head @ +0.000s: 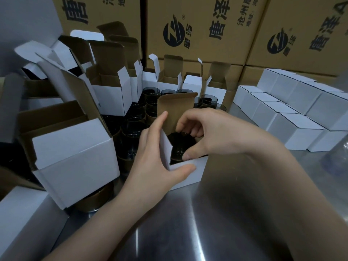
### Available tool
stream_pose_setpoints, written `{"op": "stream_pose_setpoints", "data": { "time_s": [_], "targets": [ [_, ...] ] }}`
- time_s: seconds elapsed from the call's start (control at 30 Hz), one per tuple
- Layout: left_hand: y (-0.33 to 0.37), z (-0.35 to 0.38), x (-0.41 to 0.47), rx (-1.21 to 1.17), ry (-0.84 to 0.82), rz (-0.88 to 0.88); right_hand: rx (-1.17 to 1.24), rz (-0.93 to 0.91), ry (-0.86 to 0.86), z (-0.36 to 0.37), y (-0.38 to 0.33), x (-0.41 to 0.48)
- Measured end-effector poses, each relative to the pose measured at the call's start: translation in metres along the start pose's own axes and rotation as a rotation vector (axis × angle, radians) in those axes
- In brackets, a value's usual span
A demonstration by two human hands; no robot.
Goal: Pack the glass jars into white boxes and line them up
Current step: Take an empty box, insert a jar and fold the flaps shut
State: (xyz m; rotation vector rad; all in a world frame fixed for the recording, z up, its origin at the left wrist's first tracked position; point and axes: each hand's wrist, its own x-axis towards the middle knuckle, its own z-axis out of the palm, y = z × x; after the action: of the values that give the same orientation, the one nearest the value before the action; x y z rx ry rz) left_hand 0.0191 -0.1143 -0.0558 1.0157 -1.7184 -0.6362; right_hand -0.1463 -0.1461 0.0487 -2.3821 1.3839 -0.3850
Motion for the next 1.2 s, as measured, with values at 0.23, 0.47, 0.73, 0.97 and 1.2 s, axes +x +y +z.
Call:
{"op": "stream_pose_setpoints", "data": {
  "time_s": [0.23, 0.47, 0.73, 0.97, 1.2],
  "targets": [
    [0.0, 0.0, 0.0, 0.002, -0.009, 0.004, -0.162, 0.027, -0.076, 0.0, -0.007, 0.004],
    [-0.002, -0.001, 0.0, 0.015, -0.018, 0.006, -0.274, 0.025, -0.115, 0.0, -0.013, 0.007],
    [-0.002, -0.002, 0.0, 0.006, -0.021, -0.003, -0.34, 0.03, -0.161, -0.003, -0.023, 0.009],
    [0.0, -0.003, 0.001, -0.017, -0.019, -0.017, -0.241, 0.025, -0.087, -0.007, -0.017, 0.007],
    [0.005, -0.003, 0.0, -0.034, -0.006, -0.035, 0.204, -0.09, 0.264, -0.012, 0.002, -0.004]
  ]
}}
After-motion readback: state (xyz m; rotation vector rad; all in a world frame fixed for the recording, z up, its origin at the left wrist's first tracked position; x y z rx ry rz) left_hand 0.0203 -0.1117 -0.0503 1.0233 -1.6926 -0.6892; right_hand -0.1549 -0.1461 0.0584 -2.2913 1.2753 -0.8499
